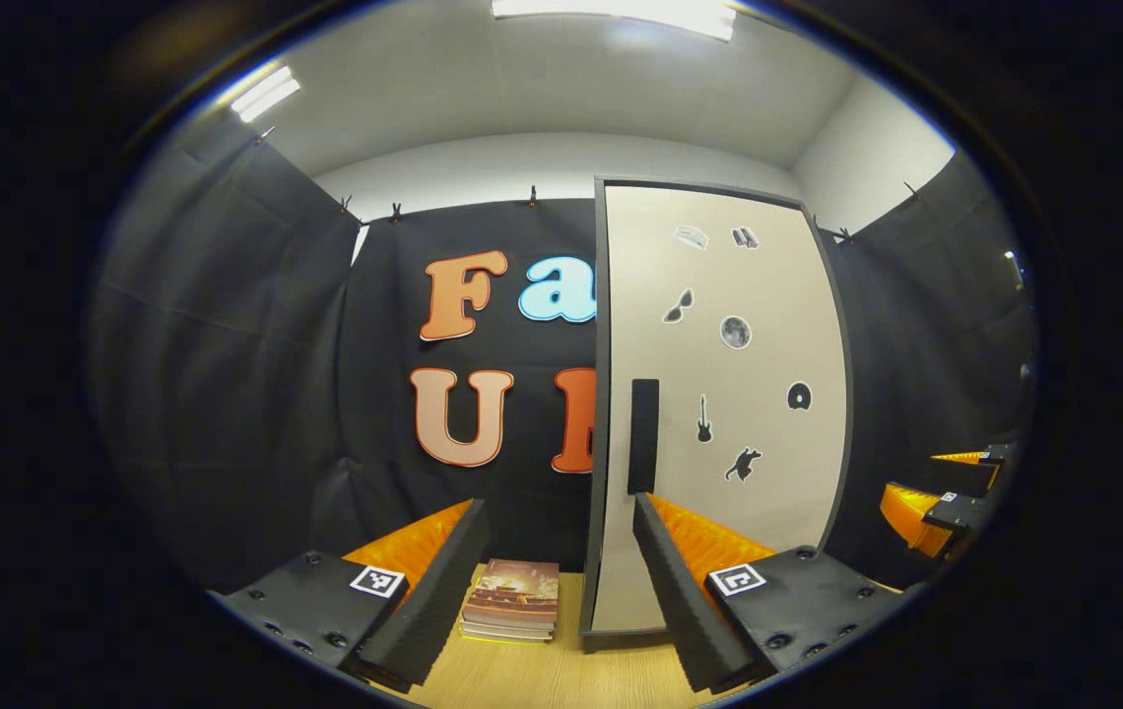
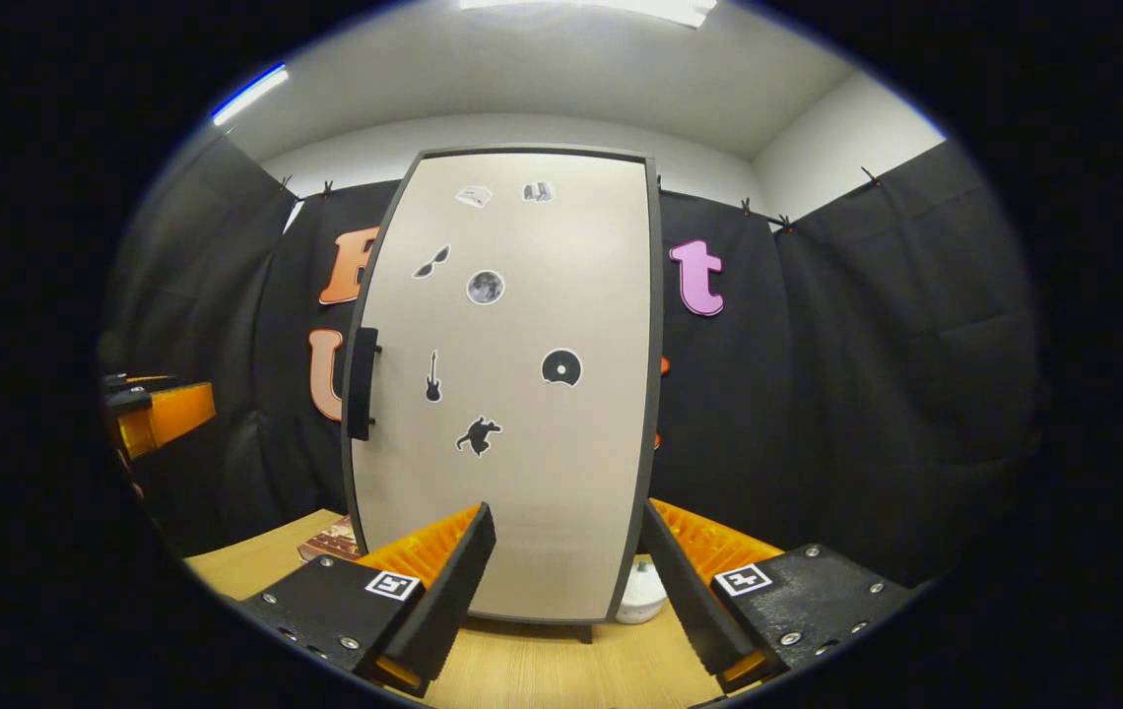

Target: Open the cabinet door with the right hand, grasp the bottle in the cabinet with the left hand and place it on the coaster, then close the cabinet door with the right hand.

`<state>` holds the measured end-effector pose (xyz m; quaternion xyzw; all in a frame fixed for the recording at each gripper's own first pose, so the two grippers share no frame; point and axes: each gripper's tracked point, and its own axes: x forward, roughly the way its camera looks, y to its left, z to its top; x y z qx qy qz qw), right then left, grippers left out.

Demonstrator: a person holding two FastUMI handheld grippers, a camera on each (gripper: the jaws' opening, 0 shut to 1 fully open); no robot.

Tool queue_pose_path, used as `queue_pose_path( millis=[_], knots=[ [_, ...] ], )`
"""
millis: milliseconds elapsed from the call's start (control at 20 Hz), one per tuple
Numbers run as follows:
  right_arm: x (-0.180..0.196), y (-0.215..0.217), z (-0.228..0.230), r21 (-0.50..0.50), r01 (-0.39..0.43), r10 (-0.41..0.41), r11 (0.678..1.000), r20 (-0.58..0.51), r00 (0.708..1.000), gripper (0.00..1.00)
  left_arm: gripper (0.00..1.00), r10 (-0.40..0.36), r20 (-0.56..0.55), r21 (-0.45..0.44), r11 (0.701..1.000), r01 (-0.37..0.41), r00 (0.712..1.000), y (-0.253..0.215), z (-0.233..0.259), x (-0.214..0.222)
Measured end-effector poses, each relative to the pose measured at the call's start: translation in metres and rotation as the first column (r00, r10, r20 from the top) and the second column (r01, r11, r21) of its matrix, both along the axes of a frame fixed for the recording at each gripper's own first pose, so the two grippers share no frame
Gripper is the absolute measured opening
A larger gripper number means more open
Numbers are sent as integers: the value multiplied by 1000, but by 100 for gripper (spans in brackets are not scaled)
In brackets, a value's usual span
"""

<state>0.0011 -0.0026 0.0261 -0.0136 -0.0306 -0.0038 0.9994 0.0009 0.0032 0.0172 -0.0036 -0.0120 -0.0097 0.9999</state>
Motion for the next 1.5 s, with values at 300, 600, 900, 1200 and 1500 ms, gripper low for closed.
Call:
queue_pose_path(
  millis=[300, 600, 900, 1200, 1500],
  knots=[
    [8, 16, -3, 15, -16, 16, 1000, -16, 1000, 93, 93, -3, -3, 33, 999, 3, 1000, 6, -5, -3],
    [34, 53, -4, 9, -74, 74, 997, -46, 996, 93, 96, 38, -50, 82, 996, -34, 998, 28, -30, -14],
    [78, 114, 18, -29, -148, 148, 988, -20, 989, 93, 93, 72, -61, 95, 993, -66, 996, 59, -34, -25],
    [114, 189, 37, -28, -225, 225, 974, -18, 974, 90, 96, 162, -86, 75, 985, -156, 983, 116, -48, -35],
    [156, 225, 44, -67, -188, 186, 980, -40, 982, 86, 96, 231, -94, 98, 970, -222, 968, 159, -58, -44]
  ],
)
